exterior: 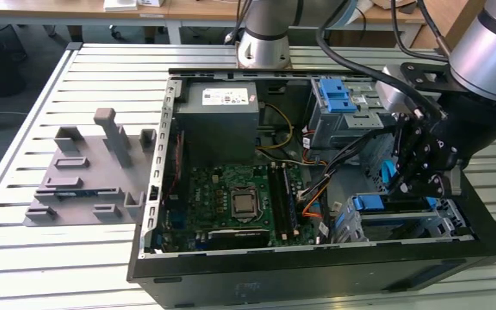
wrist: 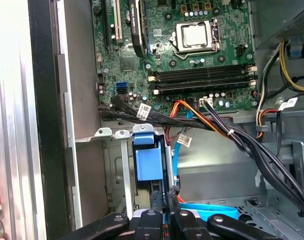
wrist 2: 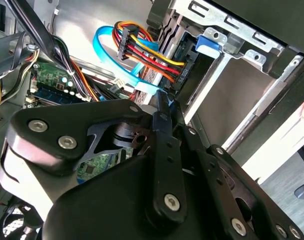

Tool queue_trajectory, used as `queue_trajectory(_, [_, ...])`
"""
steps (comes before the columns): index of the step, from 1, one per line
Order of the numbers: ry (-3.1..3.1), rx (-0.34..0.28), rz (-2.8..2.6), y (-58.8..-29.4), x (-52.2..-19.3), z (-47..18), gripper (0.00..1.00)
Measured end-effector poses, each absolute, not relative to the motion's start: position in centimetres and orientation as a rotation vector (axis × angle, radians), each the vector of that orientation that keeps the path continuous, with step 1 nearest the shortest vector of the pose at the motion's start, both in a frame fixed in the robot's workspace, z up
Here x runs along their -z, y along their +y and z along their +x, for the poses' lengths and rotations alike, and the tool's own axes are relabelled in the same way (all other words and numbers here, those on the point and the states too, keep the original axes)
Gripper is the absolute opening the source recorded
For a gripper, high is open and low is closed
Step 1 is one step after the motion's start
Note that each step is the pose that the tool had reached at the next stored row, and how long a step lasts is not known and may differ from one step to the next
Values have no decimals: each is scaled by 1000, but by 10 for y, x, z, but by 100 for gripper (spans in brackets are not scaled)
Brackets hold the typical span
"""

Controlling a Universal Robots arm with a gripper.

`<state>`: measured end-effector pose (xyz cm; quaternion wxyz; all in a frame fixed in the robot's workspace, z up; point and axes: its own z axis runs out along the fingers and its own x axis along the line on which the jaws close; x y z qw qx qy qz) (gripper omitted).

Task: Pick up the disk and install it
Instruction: 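Insert the second disk wire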

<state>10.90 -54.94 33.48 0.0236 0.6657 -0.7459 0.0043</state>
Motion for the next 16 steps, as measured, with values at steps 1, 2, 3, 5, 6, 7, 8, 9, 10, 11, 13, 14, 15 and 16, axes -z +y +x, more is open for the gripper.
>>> queue_trajectory(1, [-2309, -13, 2061, -550, -335, 109, 16])
queue_trajectory(2, [-2309, -12, 2061, -550, -334, 109, 16])
queue_trajectory(3, [-2309, -12, 2061, -550, -334, 109, 16])
queue_trajectory(5, [-2309, -12, 2061, -551, -334, 109, 16])
queue_trajectory(6, [-2309, -12, 2061, -551, -333, 109, 16])
queue_trajectory(7, [-2309, -12, 2061, -552, -333, 109, 16])
queue_trajectory(8, [-2309, -12, 2061, -552, -333, 109, 16])
queue_trajectory(9, [-2309, -12, 2061, -553, -332, 109, 16])
queue_trajectory(10, [-2309, -12, 2061, -553, -332, 110, 16])
queue_trajectory(11, [-2309, -12, 2061, -554, -331, 110, 16])
queue_trajectory(13, [-2309, -13, 2060, -554, -331, 110, 16])
queue_trajectory(14, [-2309, -13, 2060, -554, -331, 110, 16])
queue_trajectory(15, [-2309, -13, 2060, -554, -330, 110, 16])
queue_trajectory(16, [-2309, -12, 2061, -554, -330, 110, 16])
